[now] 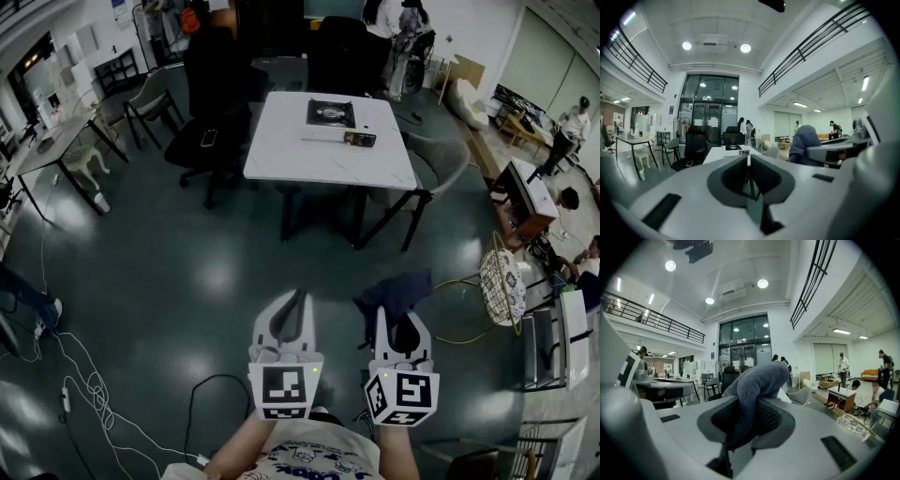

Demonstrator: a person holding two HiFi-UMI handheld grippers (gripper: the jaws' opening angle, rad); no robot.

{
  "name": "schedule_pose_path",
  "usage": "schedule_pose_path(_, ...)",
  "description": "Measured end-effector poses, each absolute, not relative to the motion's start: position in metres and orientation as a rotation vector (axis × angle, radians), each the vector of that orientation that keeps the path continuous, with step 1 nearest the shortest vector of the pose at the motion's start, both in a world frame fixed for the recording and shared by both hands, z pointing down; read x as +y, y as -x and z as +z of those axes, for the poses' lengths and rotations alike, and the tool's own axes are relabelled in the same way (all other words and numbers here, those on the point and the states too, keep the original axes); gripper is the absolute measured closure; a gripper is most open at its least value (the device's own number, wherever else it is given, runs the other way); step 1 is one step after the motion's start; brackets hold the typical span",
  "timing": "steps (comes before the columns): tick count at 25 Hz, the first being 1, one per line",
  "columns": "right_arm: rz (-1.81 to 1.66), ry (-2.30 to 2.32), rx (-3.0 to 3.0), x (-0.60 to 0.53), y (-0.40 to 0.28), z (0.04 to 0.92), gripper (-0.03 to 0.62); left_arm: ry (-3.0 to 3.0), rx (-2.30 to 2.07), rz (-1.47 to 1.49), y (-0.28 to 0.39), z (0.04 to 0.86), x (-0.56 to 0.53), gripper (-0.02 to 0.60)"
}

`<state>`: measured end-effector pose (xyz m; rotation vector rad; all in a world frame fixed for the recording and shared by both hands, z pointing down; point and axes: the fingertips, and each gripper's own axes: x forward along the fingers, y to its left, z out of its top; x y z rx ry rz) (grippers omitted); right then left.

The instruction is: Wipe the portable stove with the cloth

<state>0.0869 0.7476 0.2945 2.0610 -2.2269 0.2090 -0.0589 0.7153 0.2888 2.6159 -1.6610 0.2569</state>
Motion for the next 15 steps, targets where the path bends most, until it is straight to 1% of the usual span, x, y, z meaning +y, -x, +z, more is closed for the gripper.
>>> schedule_pose_path(15, 0.263, -2.068, -2.221, 0.716, -0.095, 0.303, 0.497, -2.611, -1.638, 0.253, 0.049, 0.294, 0.682, 0.551)
